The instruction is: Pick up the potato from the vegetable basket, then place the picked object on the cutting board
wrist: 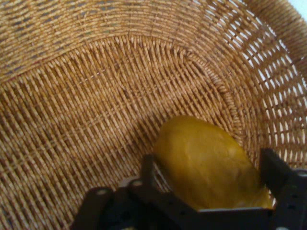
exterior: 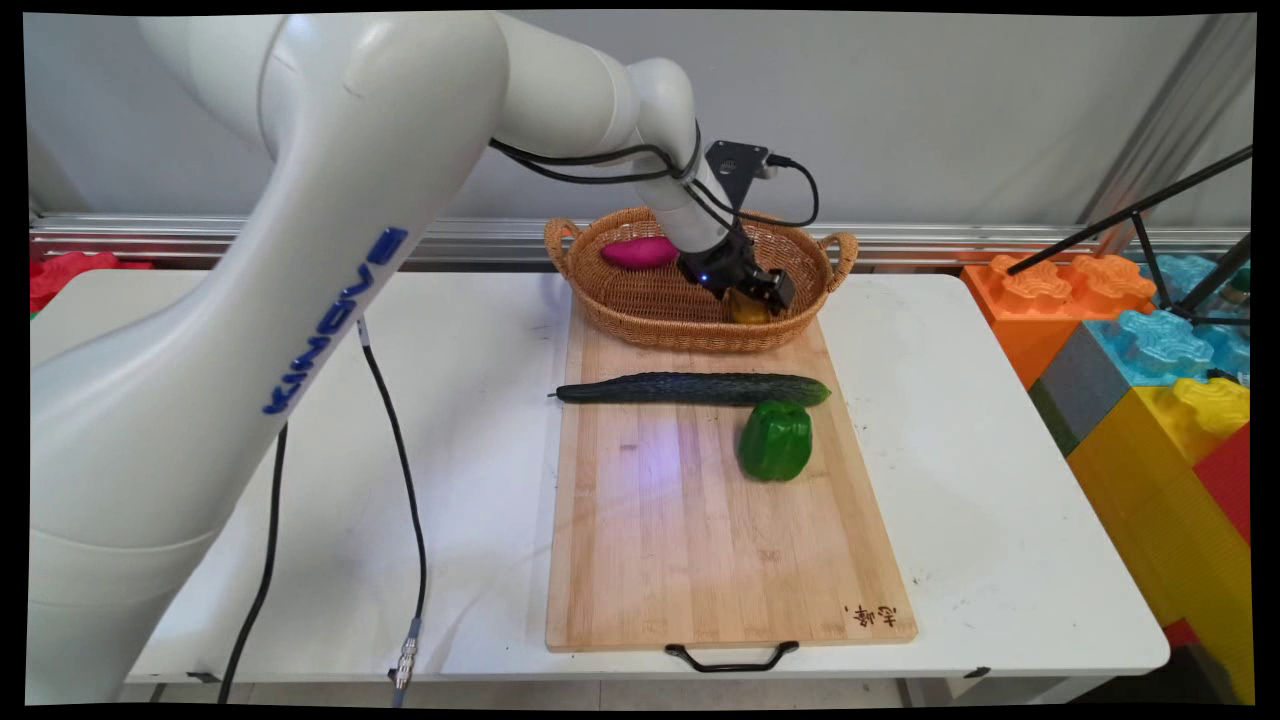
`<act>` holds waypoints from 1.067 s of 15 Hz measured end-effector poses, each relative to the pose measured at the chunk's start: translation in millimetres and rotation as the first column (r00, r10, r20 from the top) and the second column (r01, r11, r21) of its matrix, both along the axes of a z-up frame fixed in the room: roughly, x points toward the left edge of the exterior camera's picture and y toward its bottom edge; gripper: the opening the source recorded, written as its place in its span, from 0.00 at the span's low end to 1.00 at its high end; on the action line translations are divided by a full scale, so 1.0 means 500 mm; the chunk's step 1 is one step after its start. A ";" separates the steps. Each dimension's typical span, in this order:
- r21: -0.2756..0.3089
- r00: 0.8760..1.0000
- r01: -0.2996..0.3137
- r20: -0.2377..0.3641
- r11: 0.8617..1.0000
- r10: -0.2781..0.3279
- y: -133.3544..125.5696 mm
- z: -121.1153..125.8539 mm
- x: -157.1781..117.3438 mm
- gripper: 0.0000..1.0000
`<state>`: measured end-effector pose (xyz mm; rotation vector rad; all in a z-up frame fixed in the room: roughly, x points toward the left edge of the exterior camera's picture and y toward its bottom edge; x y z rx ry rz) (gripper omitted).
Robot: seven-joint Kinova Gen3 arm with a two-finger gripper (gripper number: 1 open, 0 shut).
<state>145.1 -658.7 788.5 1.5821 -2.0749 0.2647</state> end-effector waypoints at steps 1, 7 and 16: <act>0.000 1.000 0.005 0.005 1.000 -0.005 0.000 -0.001 0.000 0.00; -0.024 0.996 0.060 0.063 0.998 -0.059 -0.006 0.007 -0.002 0.00; -0.160 0.964 0.224 0.183 0.961 -0.194 0.034 0.135 -0.020 0.00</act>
